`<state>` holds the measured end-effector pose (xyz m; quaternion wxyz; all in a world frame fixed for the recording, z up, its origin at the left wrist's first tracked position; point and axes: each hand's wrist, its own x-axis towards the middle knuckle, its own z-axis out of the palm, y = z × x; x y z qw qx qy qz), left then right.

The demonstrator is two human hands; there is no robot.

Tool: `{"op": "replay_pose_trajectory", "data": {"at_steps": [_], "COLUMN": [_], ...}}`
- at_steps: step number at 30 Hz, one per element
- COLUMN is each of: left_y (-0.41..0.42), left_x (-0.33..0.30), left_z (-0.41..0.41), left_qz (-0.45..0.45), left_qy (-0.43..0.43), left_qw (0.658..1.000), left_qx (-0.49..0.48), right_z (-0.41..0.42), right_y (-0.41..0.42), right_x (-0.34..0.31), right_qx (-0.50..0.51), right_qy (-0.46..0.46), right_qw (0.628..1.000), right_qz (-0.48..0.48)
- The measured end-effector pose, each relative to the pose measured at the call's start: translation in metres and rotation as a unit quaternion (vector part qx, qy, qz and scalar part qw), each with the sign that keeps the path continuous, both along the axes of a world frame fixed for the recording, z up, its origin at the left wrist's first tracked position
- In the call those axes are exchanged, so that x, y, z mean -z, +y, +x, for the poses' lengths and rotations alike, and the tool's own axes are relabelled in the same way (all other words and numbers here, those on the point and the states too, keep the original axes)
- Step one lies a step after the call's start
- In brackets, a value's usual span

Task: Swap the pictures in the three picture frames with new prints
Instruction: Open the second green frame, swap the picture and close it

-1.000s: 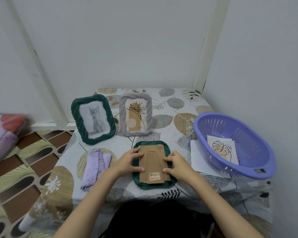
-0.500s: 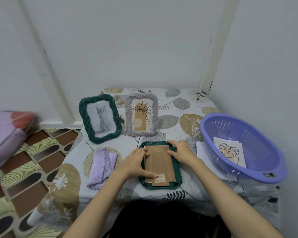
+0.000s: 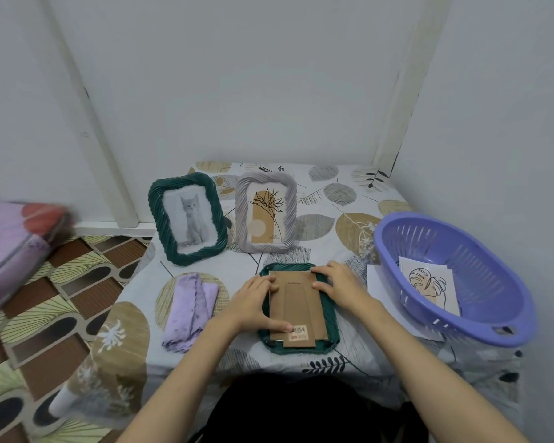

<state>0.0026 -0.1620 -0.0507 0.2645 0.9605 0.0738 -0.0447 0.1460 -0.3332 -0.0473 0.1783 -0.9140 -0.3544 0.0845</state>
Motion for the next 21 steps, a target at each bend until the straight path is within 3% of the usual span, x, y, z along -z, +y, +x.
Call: {"op": "replay_pose_trajectory", "data": {"at_steps": [8,12,18,21], "left_y": [0.001,0.006,0.006,0.008], "left_x": [0.001,0.003,0.005,0.007], "left_z": [0.001,0.006,0.021,0.026], "left_qz": [0.015,0.047,0.105,0.079], "left_qy": [-0.001,0.004,-0.097,-0.085], "left_qw": [1.0,0.999,0.987,0.983], "left_qx": [0.003,0.001,-0.074,-0.142], "right_z": [-0.002,-0.007,-0.004,-0.002], "right_y": [-0.001,-0.001,0.0,0.0], "right_x": [0.007,0.01,0.014,0.017], "right_qx": [0.018,0.079,0.091,0.083], "right_qy": [0.0,0.027,0.036,0.034], "right_qw": [0.999,0.992,0.989,0.989], "right_qz": [0.036,0.094,0.11,0.117]}}
